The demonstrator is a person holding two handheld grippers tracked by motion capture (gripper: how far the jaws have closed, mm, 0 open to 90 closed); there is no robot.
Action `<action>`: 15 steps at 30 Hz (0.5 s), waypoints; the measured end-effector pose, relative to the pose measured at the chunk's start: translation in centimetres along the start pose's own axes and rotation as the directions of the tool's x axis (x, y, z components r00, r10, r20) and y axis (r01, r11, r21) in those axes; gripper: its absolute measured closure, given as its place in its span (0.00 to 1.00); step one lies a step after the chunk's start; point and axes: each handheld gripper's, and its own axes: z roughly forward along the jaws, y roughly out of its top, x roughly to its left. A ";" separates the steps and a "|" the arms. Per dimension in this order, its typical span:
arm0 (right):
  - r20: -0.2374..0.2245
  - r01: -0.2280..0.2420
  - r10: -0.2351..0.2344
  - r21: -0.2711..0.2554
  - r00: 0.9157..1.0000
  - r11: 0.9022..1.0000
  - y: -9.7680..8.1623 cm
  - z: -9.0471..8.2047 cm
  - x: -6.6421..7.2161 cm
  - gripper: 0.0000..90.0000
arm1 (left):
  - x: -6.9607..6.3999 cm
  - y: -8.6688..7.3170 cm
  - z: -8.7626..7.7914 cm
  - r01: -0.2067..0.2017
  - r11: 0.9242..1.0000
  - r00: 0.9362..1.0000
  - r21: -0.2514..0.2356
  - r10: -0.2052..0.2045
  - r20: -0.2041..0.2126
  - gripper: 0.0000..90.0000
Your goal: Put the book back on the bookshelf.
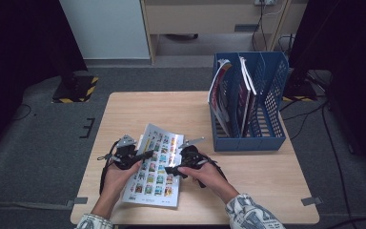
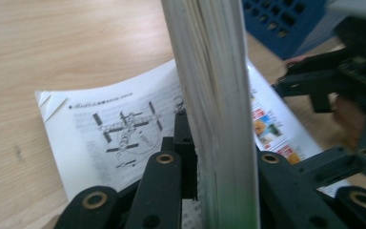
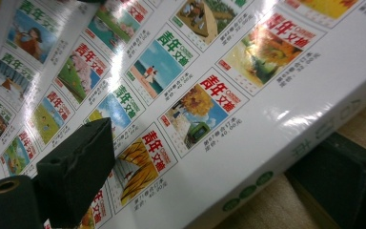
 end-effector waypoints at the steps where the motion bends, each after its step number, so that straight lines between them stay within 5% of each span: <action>1: 0.004 0.006 -0.006 0.000 1.000 1.000 0.0 0.0 0.0 0.12 | 0.2 -0.2 0.3 0.007 1.000 1.000 0.016 -0.007 -0.015 0.87; 6: 0.038 0.032 -0.032 0.004 0.999 0.999 0.0 0.1 0.1 0.16 | 1.0 -0.8 1.3 0.034 0.996 0.997 0.079 -0.029 -0.068 0.84; 10: 0.057 0.042 -0.043 0.013 0.997 0.999 0.1 0.0 0.2 0.17 | 1.9 -1.4 1.5 0.069 0.994 0.994 0.083 -0.062 -0.090 0.74; 15: 0.067 0.041 -0.042 0.017 0.997 0.999 0.1 0.1 0.4 0.18 | 3.2 -2.1 1.1 0.111 0.991 0.974 0.074 -0.093 -0.205 0.45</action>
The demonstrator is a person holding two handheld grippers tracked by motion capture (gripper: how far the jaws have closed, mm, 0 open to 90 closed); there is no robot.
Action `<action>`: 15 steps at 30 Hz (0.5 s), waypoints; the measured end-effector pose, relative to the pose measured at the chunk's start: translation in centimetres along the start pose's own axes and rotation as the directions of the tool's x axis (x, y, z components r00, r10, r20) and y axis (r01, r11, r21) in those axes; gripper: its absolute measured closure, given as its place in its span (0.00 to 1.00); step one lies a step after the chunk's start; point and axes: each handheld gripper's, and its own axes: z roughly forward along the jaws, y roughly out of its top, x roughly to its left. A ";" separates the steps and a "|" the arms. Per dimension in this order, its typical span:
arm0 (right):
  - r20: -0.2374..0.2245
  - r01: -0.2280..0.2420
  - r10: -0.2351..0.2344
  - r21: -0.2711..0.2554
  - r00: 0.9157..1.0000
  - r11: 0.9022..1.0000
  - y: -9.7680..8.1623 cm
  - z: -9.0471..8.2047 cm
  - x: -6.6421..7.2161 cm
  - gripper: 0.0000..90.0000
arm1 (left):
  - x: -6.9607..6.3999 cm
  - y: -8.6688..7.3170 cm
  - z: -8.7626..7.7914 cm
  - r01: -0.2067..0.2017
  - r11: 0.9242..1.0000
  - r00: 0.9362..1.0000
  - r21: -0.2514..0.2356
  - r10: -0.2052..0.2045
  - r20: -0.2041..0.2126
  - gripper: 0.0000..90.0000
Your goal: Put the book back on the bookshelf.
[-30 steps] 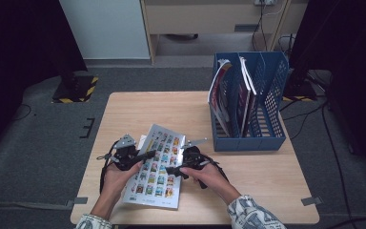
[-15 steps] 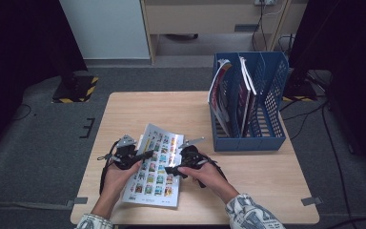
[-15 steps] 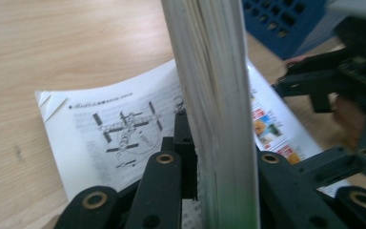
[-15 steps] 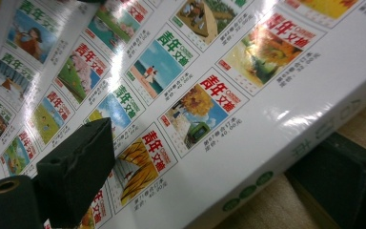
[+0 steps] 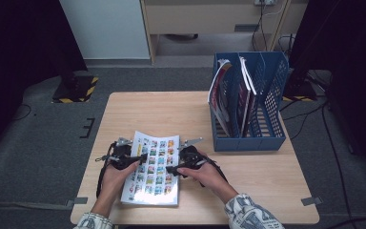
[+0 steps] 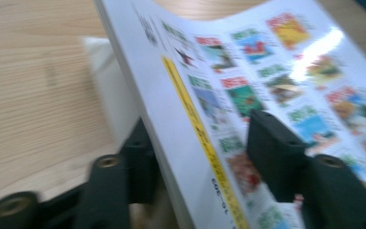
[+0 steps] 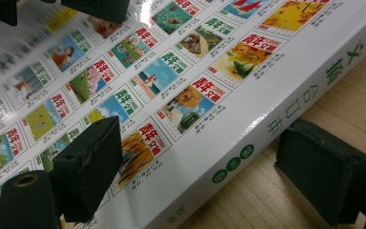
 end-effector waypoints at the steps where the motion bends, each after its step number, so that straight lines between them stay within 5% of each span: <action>1: 0.003 0.007 -0.007 0.000 1.000 1.000 0.0 0.0 0.0 0.18 | 0.3 -0.1 -0.1 -0.007 1.000 1.000 -0.003 0.007 -0.031 0.44; 7: 0.002 0.008 -0.008 -0.005 1.000 1.000 0.0 0.0 0.0 0.18 | 1.7 -0.6 -1.2 0.023 0.999 0.999 -0.030 -0.024 -0.046 0.39; 15: -0.001 0.004 -0.004 -0.005 1.000 1.000 -0.1 0.0 -0.1 0.18 | 1.4 -1.7 -1.8 -0.025 1.000 1.000 0.018 0.025 -0.011 0.40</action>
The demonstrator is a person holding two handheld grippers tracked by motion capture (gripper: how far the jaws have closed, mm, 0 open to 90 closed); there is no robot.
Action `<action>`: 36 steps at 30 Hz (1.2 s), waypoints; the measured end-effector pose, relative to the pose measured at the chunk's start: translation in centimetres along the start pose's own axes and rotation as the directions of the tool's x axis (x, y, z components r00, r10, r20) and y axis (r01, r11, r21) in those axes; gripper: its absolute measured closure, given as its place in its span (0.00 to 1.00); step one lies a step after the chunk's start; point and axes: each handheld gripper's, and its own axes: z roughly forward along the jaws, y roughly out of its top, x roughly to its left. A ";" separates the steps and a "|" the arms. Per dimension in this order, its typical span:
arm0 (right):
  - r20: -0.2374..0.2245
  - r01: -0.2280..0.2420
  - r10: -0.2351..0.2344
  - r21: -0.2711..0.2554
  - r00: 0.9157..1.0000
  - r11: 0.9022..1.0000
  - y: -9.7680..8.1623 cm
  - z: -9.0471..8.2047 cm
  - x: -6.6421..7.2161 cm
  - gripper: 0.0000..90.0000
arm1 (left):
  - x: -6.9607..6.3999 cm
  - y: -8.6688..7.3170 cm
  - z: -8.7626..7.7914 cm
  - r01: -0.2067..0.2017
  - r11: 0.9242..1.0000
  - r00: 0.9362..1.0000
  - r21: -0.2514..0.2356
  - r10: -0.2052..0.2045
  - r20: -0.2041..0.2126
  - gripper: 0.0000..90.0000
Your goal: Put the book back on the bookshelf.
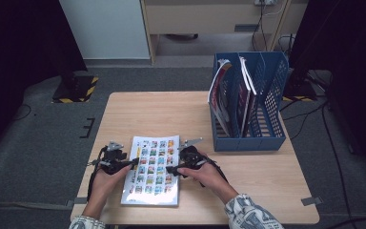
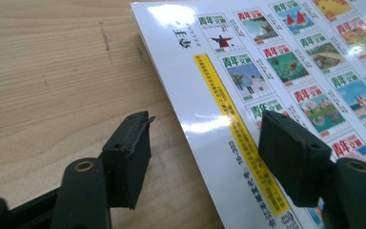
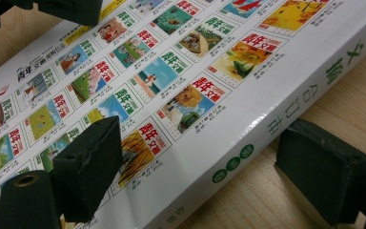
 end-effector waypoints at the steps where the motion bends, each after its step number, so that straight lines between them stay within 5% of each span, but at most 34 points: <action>1: 0.000 0.000 0.000 0.000 1.000 1.000 0.0 0.0 0.0 0.18 | -0.1 -0.1 -0.1 -0.001 1.000 1.000 0.001 0.001 0.002 0.40; 5: 0.001 0.005 -0.005 -0.003 1.000 1.000 0.0 0.0 0.0 0.18 | -0.4 -0.5 0.0 0.023 1.000 0.997 0.015 -0.024 0.077 0.41; 9: -0.002 0.000 0.000 -0.004 1.000 1.000 -0.1 0.0 -0.1 0.18 | -0.5 -0.3 0.1 0.022 0.999 0.997 0.040 -0.024 0.070 0.41; 15: -0.046 -0.055 0.054 -0.026 0.998 0.998 0.0 0.0 -0.4 0.21 | 0.2 -0.8 0.4 0.097 0.995 0.987 0.036 -0.101 0.125 0.43; 36: -0.128 -0.122 0.124 0.020 0.984 0.992 1.9 1.7 0.1 0.26 | 0.0 -0.8 0.5 0.095 0.995 0.986 0.026 -0.098 0.133 0.43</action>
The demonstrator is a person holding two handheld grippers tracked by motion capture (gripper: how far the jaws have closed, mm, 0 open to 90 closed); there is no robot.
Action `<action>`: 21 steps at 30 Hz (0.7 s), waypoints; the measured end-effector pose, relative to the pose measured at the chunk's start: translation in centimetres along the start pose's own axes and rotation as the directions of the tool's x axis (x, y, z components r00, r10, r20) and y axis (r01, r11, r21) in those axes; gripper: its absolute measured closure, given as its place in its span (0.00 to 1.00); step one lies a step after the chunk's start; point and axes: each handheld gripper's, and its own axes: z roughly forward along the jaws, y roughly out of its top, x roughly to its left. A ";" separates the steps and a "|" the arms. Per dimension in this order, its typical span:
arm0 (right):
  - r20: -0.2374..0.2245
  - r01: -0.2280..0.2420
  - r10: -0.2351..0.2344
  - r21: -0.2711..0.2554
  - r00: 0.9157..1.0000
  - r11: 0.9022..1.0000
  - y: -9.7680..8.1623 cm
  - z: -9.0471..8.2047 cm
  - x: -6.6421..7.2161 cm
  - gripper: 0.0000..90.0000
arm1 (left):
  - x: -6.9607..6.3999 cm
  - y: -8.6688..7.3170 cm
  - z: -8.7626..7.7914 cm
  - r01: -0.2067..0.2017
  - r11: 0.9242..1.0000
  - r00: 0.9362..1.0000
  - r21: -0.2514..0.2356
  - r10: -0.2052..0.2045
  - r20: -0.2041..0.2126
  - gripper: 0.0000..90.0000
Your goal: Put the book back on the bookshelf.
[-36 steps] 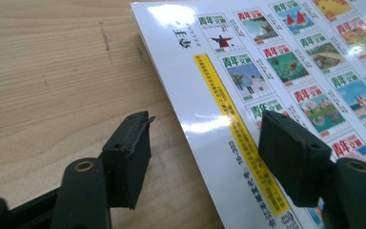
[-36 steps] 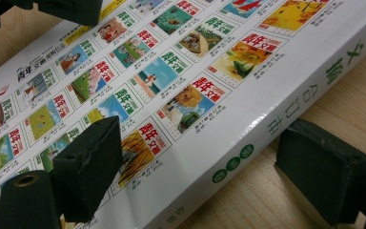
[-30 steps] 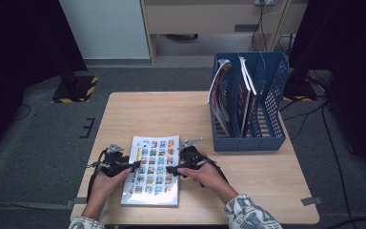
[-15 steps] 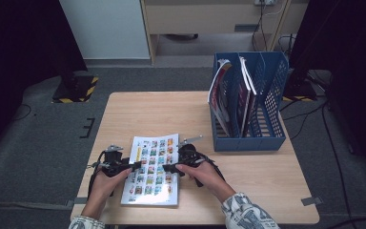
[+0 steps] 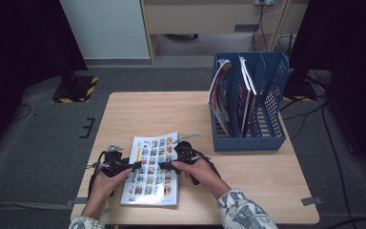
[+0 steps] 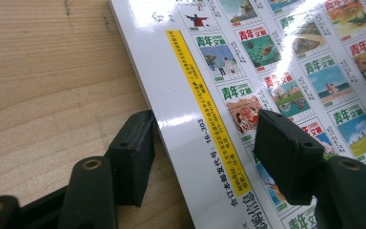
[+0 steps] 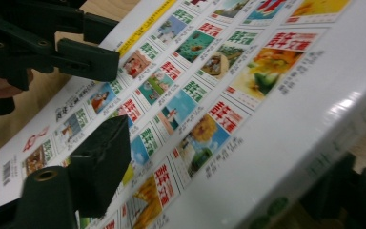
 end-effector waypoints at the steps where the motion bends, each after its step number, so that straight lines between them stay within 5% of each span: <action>1: 0.000 -0.003 0.003 0.001 1.000 1.000 0.1 0.2 0.2 0.25 | -0.1 0.0 0.0 0.004 1.000 1.000 0.004 -0.004 -0.007 0.43; 10: 0.032 0.012 -0.011 -0.025 0.999 1.000 1.1 0.1 0.6 0.30 | -0.2 0.0 0.0 0.019 1.000 1.000 -0.005 -0.019 -0.018 0.44; 21: -0.004 -0.021 0.021 -0.006 1.000 1.000 0.7 0.6 0.5 0.34 | -0.3 0.0 0.1 0.016 1.000 1.000 -0.007 -0.016 -0.015 0.44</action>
